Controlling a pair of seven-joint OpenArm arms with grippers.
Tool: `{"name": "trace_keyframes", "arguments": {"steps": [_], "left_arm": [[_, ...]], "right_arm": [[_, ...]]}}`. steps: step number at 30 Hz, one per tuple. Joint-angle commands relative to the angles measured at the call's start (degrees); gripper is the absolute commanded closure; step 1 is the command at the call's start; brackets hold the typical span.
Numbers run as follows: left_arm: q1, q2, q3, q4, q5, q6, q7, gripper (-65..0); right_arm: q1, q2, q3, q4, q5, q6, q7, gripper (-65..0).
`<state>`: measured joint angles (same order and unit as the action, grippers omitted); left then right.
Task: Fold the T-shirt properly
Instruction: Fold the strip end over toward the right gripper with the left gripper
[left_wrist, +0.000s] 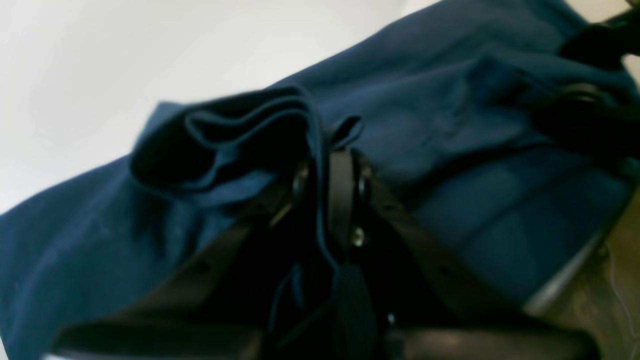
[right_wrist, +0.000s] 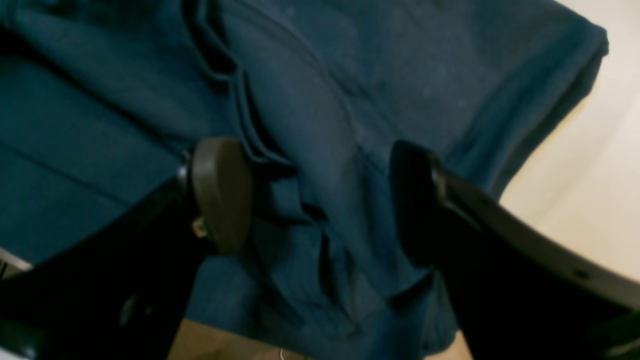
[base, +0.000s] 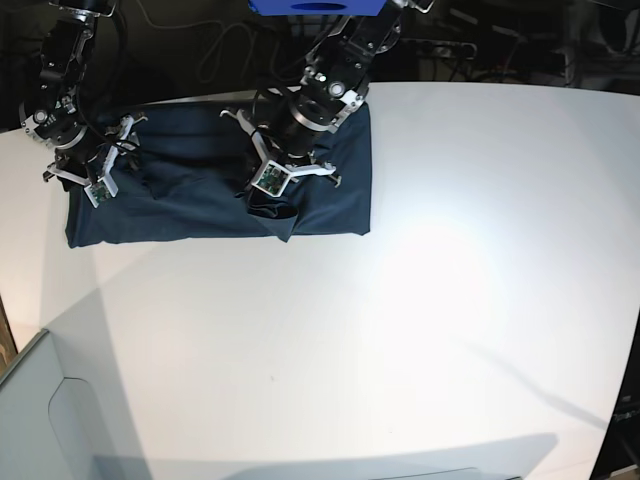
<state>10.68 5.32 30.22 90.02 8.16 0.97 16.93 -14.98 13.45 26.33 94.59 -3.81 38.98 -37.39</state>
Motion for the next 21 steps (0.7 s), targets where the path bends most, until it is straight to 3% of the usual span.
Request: {"name": "trace_keyframes", "arguments": {"steps": [1,10,12,17,21], "left_arm": [[-0.70,1.49,0.51,0.58,-0.30,-0.40,-1.59,0.0],[-3.16,2.55,2.62,-2.33,-0.30,-0.40,-1.32,0.0],[-3.16,2.81,2.53,-2.41,-0.56,-0.40,0.96,0.0],[-3.16,2.90,2.62,-1.36,-0.65,-0.40,2.28,-18.2],[-2.55,2.46,2.62,3.83,-0.73,-0.40,2.19,-23.4]], "right_arm": [[0.35,0.83,0.35,0.93,0.69,1.02,0.77,-40.9],[0.43,0.92,0.35,0.93,0.69,1.02,0.77,-40.9],[0.43,0.92,0.27,0.93,0.69,1.02,0.60,-40.9],[0.43,0.92,0.27,0.93,0.69,1.02,0.51,-40.9],[0.43,0.83,0.27,0.93,0.69,1.02,0.51,-40.9]]}}
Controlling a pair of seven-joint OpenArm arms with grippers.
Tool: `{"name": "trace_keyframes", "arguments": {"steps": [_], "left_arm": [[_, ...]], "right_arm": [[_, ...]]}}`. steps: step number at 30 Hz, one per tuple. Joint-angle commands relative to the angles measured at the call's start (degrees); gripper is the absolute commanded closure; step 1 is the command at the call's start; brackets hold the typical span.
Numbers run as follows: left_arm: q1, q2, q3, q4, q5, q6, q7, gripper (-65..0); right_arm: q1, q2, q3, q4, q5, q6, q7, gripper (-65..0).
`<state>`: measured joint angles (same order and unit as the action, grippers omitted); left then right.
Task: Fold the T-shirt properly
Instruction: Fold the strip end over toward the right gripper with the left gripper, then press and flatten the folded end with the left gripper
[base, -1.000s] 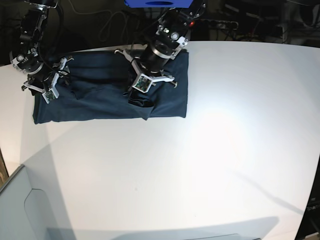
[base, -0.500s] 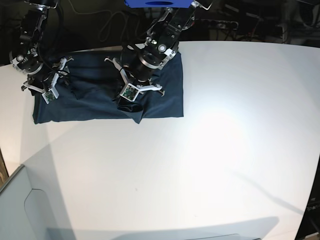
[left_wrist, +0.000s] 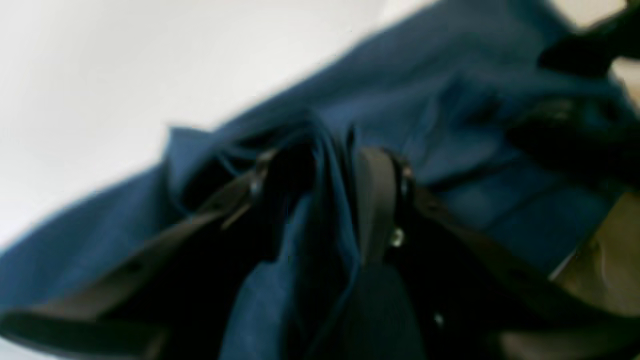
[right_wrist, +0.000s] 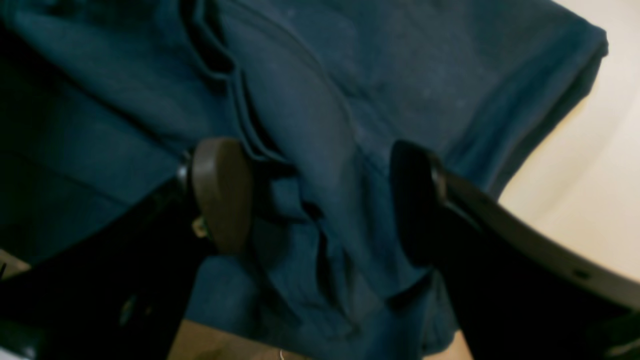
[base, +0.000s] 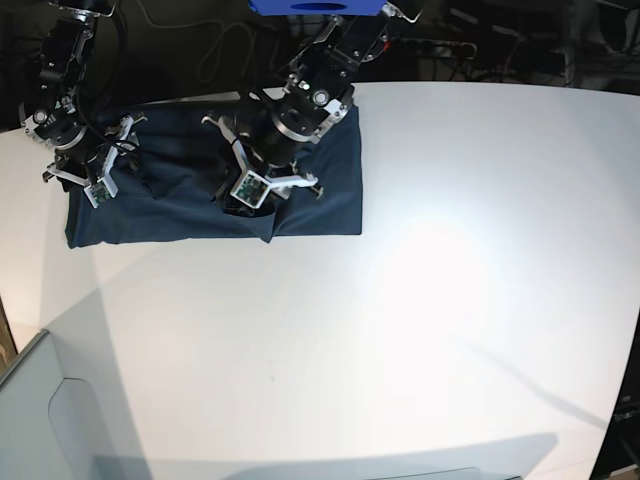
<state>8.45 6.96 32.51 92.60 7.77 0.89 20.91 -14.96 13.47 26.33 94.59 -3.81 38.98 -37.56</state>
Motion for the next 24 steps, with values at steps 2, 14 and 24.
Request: {"name": "trace_keyframes", "arguments": {"steps": [2,14,24], "left_arm": [[0.48,0.73,0.32,5.21,-0.34,-0.31,-1.79,-25.8],[7.07,-10.17,-0.20,12.15,-0.34,-0.31,-1.17,-27.2],[6.19,-9.64,0.41,3.36,-0.43,-0.58,-1.35,-27.2]], "right_arm": [[0.41,0.72,0.27,0.93,0.69,1.02,0.77,-40.9],[0.50,0.72,0.27,0.93,0.69,1.02,0.68,-40.9],[0.41,0.64,0.35,0.93,0.69,1.02,0.68,-40.9]]}}
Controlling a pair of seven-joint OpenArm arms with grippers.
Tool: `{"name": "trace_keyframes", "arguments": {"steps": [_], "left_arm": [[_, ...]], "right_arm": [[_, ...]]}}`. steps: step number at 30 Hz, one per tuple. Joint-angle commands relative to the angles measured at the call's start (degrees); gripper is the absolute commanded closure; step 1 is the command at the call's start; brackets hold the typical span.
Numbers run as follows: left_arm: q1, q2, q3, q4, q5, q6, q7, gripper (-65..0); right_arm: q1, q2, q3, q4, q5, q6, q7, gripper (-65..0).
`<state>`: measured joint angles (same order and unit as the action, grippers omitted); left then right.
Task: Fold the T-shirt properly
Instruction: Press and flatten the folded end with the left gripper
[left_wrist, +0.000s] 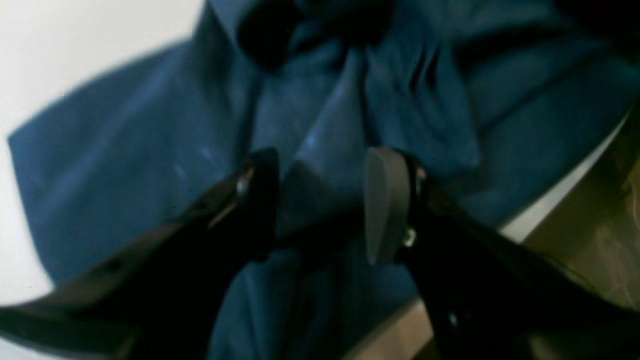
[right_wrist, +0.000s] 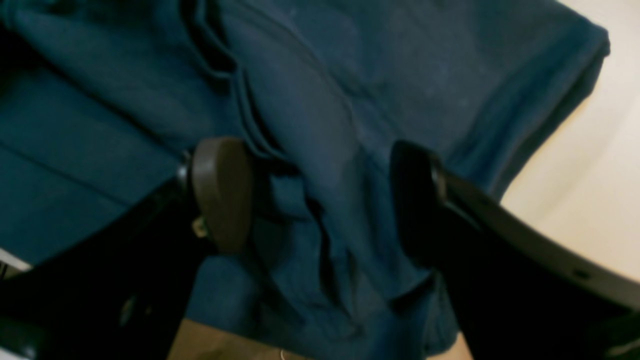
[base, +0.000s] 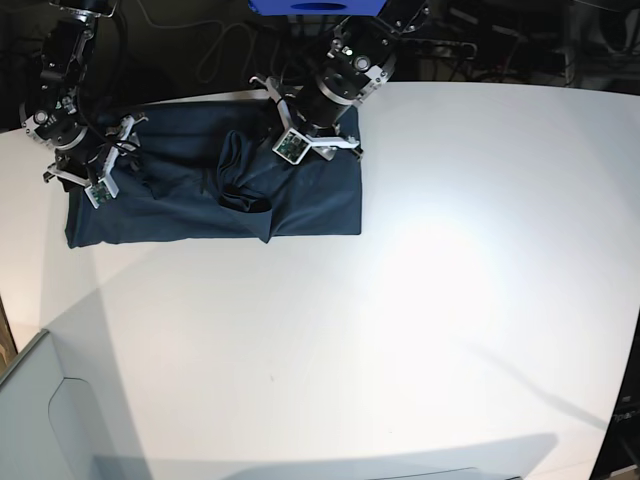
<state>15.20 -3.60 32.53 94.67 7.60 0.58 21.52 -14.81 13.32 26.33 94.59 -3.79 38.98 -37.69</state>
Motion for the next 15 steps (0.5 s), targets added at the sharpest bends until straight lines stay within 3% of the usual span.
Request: {"name": "trace_keyframes", "arguments": {"steps": [1,11,15], "left_arm": [[-0.92,1.97,1.09,0.49,-0.25,-0.45,-1.87,-27.2],[-8.56,4.08,15.60,-5.57,-0.25,-0.10,-1.87,-27.4],[-8.92,4.96,15.69,-2.23,-0.25,-0.10,-1.87,-27.4]], "right_arm": [[0.17,0.79,0.35,0.93,0.67,1.02,0.81,-40.9],[-0.09,0.79,0.35,0.93,0.67,1.02,0.64,-40.9],[-0.09,0.79,0.35,0.93,0.67,1.02,0.64,-40.9]]}}
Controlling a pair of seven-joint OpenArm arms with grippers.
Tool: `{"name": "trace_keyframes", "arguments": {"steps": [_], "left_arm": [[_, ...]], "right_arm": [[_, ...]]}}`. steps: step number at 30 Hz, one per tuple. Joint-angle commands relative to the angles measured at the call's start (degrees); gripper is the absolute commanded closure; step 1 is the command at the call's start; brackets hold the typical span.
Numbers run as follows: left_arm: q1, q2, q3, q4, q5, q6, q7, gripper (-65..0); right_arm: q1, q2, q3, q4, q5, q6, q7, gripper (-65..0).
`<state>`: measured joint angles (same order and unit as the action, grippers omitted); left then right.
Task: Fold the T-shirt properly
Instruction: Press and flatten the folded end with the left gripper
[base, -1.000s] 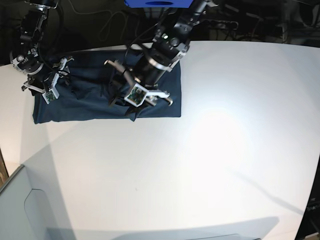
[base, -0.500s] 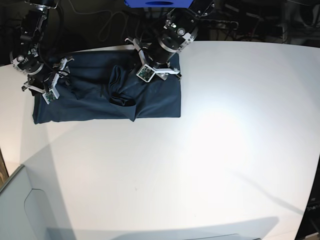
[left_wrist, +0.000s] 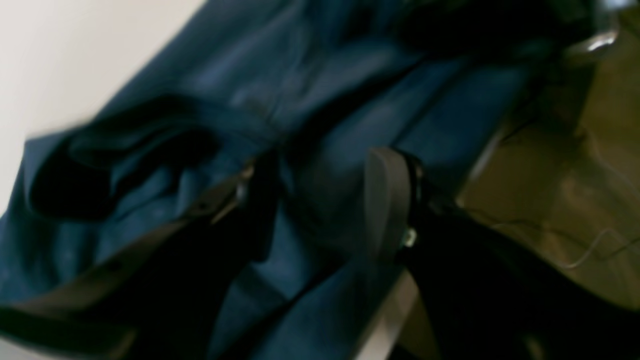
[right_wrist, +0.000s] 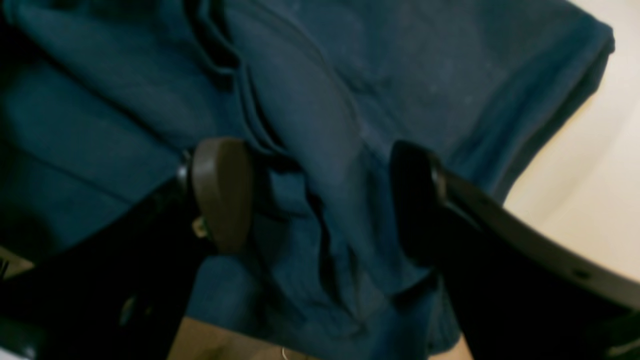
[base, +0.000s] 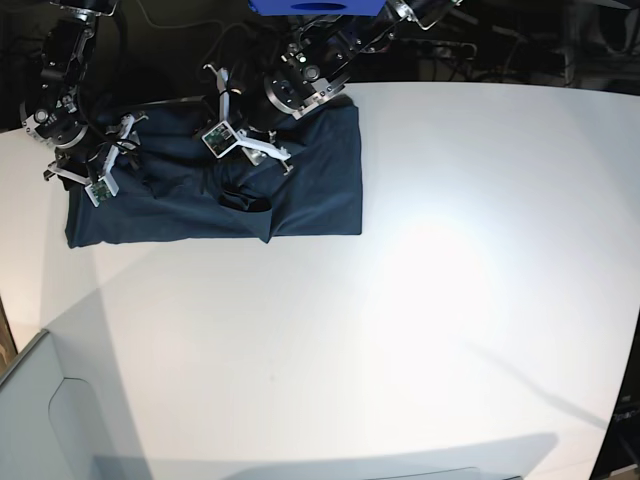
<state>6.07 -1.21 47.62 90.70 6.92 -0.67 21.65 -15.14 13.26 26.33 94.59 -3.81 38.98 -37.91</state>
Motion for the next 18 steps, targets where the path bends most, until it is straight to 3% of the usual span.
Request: {"name": "trace_keyframes", "arguments": {"steps": [1,6,12,18], "left_arm": [[0.40,2.58,-0.63,3.33,0.42,1.15,-2.00,-27.5],[1.71,3.02,-12.05,8.78,0.42,1.24,-2.00,-27.6],[1.71,6.80,-26.38,8.78,0.42,1.24,-2.00,-27.6],[2.15,8.38,-30.08,6.58,0.42,1.24,-2.00,-27.6]], "right_arm": [[0.23,0.85,0.35,0.93,0.69,1.02,0.86,-40.9],[0.23,0.85,0.35,0.93,0.69,1.02,0.86,-40.9],[0.50,0.85,0.35,0.93,0.69,1.02,0.86,-40.9],[0.67,0.85,0.35,0.93,0.69,1.02,0.86,-40.9]]}}
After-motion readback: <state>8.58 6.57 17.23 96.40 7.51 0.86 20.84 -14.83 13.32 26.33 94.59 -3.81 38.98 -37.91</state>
